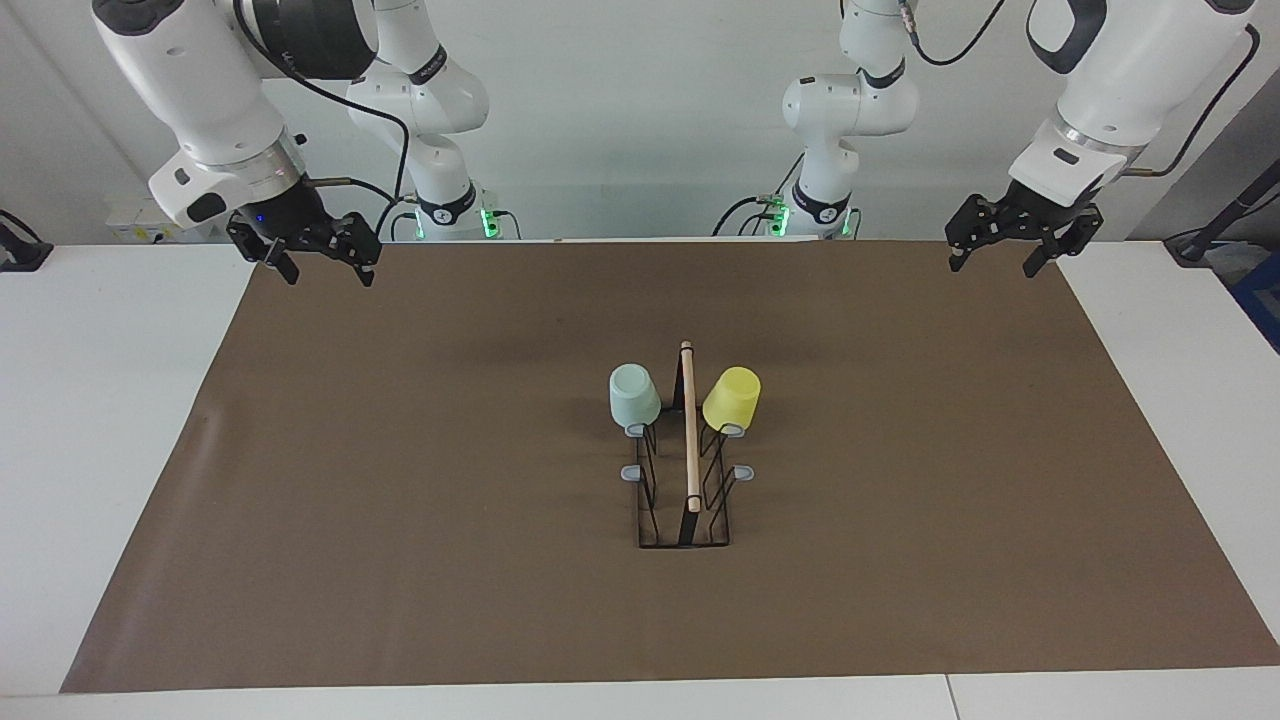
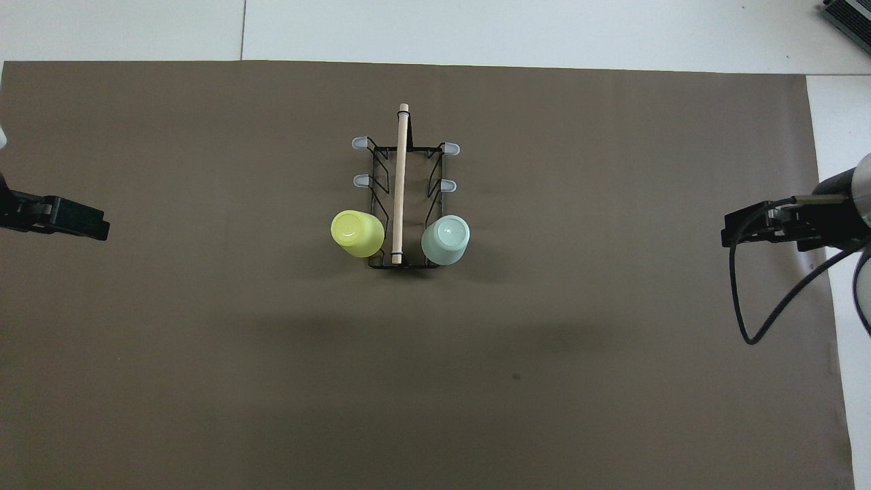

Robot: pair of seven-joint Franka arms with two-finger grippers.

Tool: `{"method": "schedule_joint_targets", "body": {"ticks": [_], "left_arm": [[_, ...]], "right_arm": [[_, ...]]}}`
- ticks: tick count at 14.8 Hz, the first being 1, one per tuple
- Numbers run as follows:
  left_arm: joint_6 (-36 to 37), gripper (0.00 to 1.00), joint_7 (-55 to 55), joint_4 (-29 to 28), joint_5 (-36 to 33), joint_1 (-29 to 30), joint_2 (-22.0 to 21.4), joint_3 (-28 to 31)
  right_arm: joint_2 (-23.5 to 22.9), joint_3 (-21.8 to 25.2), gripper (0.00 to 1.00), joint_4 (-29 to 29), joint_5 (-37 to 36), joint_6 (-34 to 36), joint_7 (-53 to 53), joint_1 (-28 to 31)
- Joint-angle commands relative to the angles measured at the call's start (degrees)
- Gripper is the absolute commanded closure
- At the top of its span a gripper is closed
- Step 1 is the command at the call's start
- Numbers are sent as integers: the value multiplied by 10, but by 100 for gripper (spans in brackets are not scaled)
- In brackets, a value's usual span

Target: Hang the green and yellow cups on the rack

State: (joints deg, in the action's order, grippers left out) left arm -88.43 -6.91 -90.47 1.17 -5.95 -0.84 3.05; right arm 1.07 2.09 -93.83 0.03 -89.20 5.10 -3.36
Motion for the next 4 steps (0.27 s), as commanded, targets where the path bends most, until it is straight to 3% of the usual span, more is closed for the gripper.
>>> {"method": "schedule_joint_targets", "body": {"ticks": [1,4], "left_arm": [[5,0,-10,-2,-4,9,-6,-8],[5,0,-10,-2,-4,9,-7,-8]], "right_arm": [[5,5,0,0,-24,1,-2,-7],[5,5,0,6,-26,4,-16,-1]]}}
